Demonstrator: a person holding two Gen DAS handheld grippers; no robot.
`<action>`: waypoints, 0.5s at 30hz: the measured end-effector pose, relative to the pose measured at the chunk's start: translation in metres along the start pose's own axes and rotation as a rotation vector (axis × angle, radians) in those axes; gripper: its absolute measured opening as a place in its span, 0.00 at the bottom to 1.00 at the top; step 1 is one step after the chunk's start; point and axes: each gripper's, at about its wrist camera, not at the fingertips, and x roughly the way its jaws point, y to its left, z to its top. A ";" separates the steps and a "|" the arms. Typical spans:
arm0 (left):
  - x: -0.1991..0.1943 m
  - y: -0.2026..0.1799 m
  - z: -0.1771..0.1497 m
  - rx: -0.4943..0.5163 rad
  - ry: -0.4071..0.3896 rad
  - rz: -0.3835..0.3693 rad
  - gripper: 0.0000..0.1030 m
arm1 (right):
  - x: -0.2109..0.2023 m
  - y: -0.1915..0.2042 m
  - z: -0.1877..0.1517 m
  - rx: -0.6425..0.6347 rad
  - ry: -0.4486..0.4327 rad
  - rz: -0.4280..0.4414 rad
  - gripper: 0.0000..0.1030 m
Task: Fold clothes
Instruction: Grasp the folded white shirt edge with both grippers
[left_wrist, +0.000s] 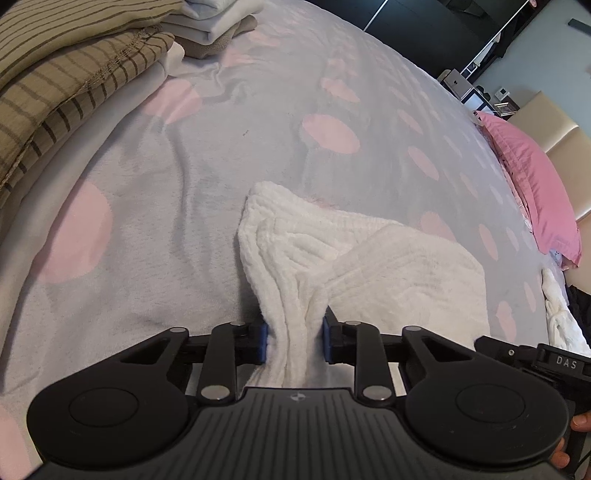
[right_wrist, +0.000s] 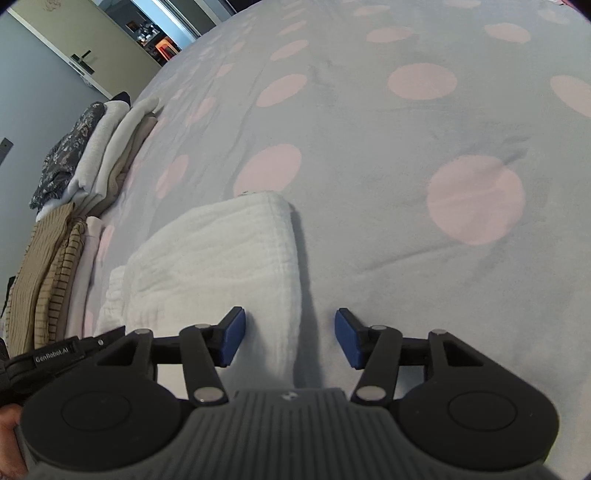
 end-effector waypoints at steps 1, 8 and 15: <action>0.000 -0.001 0.000 0.006 0.000 0.001 0.20 | 0.001 0.001 0.000 -0.001 -0.001 0.009 0.56; -0.001 -0.004 0.000 0.041 -0.009 0.009 0.14 | 0.010 0.008 -0.005 -0.023 -0.006 0.070 0.16; -0.030 -0.015 -0.002 0.092 -0.097 -0.004 0.10 | -0.017 0.034 -0.005 -0.108 -0.094 0.061 0.10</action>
